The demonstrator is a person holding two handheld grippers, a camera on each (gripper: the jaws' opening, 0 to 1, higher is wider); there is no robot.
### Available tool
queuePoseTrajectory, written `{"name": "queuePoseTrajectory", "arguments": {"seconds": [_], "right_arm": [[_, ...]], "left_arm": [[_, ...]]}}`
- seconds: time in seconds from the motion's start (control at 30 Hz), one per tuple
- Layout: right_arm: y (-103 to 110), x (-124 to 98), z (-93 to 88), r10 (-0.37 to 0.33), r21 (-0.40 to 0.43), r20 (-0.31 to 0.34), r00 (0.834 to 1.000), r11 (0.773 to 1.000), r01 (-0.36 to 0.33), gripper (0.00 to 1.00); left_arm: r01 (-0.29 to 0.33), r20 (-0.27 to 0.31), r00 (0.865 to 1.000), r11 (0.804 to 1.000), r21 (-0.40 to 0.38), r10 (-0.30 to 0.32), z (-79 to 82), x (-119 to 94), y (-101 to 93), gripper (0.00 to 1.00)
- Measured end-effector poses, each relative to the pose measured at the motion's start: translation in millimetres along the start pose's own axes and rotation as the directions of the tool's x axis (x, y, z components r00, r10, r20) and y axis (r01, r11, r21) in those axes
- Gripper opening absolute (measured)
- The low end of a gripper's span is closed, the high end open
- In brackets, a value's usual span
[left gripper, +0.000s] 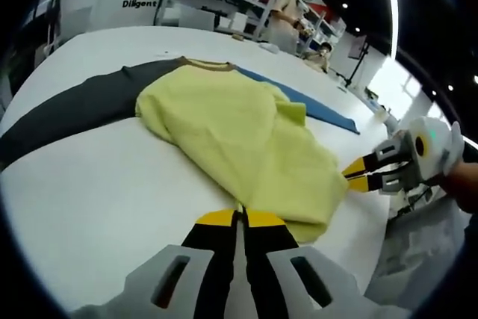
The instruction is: Fold the garment on the visible template until the final outline fits inside the template.
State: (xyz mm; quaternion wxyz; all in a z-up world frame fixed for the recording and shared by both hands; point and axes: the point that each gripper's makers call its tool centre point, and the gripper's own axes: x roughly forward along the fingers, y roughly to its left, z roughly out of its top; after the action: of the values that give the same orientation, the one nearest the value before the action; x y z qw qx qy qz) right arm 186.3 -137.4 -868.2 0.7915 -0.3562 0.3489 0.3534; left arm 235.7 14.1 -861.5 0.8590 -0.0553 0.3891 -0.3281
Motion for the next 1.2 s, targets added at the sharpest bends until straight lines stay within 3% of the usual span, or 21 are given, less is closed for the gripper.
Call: {"name": "queuePoseTrajectory", "arguments": {"seconds": [0.63,1.2], "right_arm": [[-4,-11,-0.7,-0.014,0.011,-0.006,1.0,1.0,0.014,0.0],[-2,-26,-1.3,-0.033,0.012,-0.009,0.999,0.999,0.033,0.0]], "left_arm": [[-0.015,0.03,0.999,1.0,-0.021,0.015,-3.1,-32,2.0,0.0],[-0.071,0.029,0.997,0.996,-0.055,0.073,-16.3,-68,12.3,0.0]]}}
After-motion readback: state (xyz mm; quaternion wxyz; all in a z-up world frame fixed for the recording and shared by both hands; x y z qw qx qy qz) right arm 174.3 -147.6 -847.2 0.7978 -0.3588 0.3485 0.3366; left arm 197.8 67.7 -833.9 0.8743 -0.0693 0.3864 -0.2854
